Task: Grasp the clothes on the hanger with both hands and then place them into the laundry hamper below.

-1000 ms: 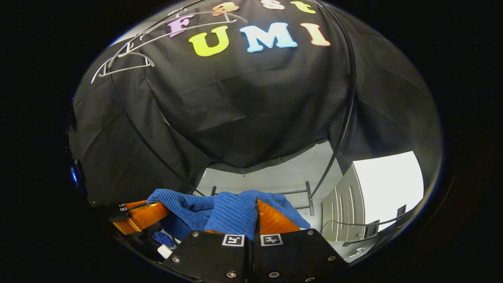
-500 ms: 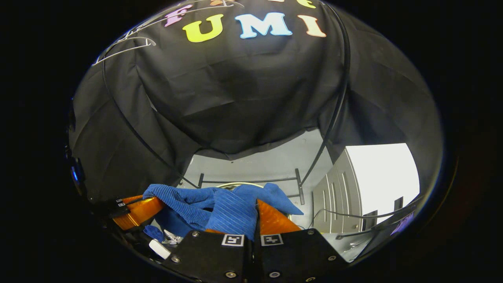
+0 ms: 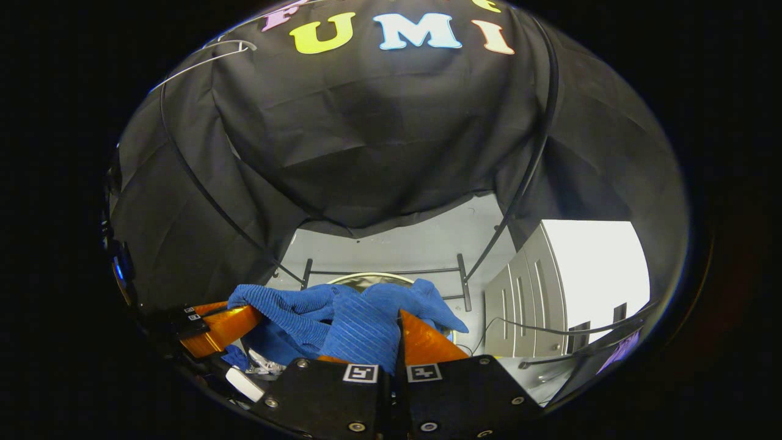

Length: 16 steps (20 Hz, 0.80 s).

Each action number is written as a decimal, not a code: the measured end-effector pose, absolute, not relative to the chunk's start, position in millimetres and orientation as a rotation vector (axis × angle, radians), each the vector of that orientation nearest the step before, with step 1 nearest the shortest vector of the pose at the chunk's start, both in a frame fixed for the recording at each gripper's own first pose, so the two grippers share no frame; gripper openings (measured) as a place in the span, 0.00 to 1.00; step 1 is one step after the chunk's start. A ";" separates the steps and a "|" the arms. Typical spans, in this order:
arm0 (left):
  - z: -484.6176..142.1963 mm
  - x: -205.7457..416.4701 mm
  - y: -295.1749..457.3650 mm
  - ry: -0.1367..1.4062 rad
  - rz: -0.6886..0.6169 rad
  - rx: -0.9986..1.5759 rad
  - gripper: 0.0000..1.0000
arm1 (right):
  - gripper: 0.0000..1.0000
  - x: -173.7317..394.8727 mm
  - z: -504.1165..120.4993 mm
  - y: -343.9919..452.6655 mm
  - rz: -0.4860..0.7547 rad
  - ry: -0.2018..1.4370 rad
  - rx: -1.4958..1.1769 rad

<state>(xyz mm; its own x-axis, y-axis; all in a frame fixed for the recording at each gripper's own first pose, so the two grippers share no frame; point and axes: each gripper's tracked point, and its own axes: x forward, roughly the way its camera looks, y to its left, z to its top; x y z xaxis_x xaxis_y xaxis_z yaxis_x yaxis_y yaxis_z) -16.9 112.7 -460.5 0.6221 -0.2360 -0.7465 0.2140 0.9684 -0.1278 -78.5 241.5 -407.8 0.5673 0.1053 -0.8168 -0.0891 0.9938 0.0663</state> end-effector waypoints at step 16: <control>-429.4 -16.3 120.4 0.819 -0.341 0.069 0.97 | 0.95 -90.6 -355.0 227.6 0.099 0.895 -0.018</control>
<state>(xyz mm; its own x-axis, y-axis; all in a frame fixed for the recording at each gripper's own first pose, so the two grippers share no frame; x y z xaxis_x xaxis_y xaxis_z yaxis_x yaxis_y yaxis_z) -16.3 120.4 -429.4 0.6320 -0.2714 -0.7259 0.3243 0.9433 -0.0704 -90.6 227.6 -355.0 0.6217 0.0784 -0.7793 -0.0931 0.9953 0.0258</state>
